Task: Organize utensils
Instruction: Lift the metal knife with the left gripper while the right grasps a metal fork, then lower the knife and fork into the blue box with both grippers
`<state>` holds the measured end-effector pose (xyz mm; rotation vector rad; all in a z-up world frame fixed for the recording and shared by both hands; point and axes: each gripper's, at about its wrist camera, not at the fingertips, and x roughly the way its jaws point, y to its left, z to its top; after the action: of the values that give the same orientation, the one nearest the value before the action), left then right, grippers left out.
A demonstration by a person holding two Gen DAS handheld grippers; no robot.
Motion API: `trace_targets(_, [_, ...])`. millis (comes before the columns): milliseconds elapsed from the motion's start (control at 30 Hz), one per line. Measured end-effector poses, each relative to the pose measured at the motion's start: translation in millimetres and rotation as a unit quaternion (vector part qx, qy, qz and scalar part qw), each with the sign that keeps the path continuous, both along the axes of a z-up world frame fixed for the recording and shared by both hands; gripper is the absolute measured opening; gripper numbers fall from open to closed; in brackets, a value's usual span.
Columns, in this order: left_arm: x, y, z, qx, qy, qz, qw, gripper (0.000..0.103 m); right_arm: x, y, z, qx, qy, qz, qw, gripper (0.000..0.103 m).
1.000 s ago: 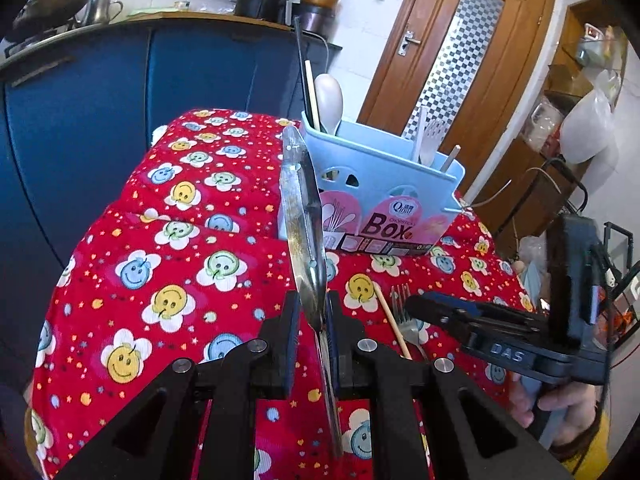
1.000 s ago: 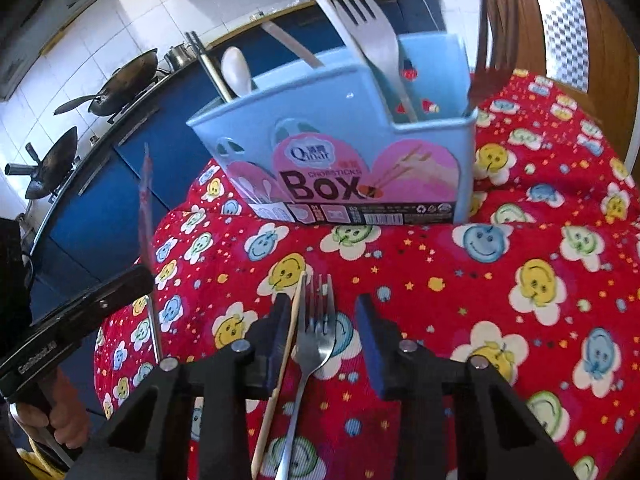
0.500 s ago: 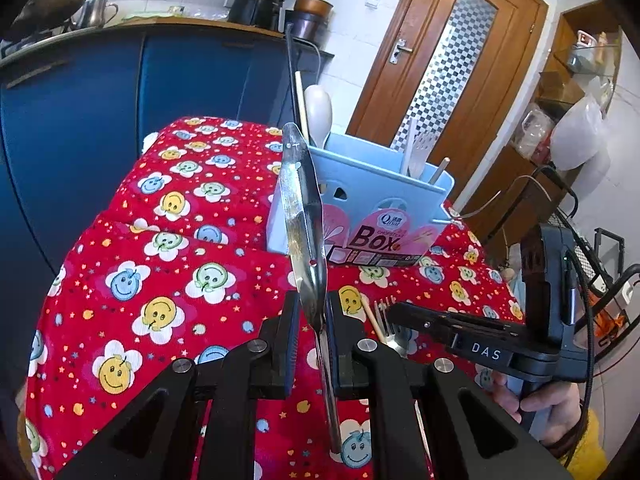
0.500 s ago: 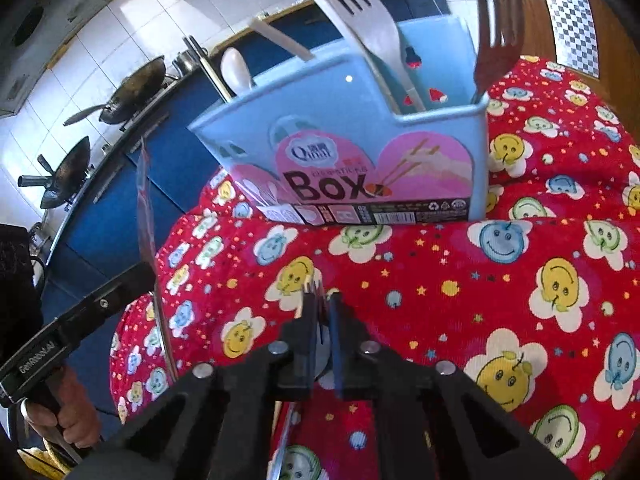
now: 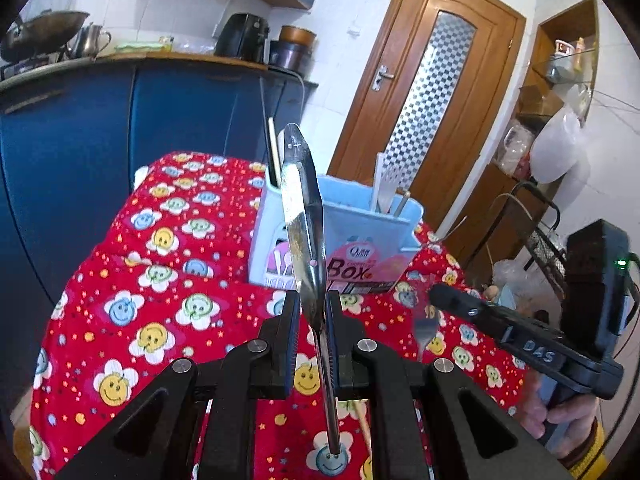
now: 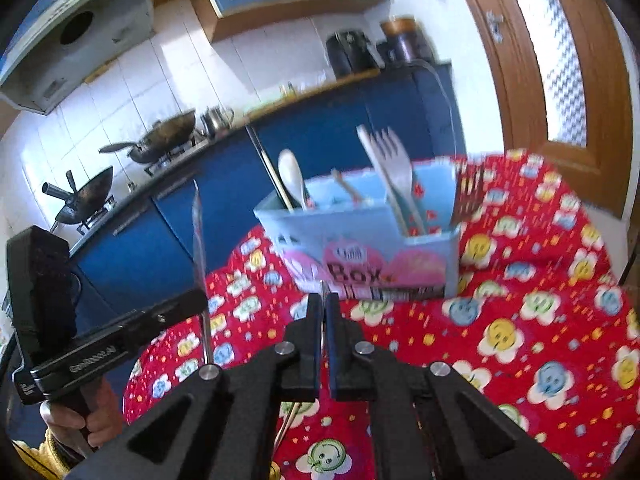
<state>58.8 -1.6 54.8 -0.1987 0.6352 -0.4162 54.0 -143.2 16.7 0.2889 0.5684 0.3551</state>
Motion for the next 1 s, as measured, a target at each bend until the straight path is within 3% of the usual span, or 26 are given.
trace_targets(367, [5,-1,21,-0.008,-0.042,0.012,0.9990,0.012,-22,1,44,-0.061,-0.107,-0.057,0.991,0.003])
trace_targets(800, [45,-8,67,0.002,-0.136,0.047,0.9896,0.012,4,-30,88,-0.086,-0.146,-0.114,0.979,0.003])
trace_targets(1000, [73,-12,76,-0.006,-0.160,0.067,0.9847,0.012,23,-40,97,-0.107,-0.159,-0.147,0.970,0.003])
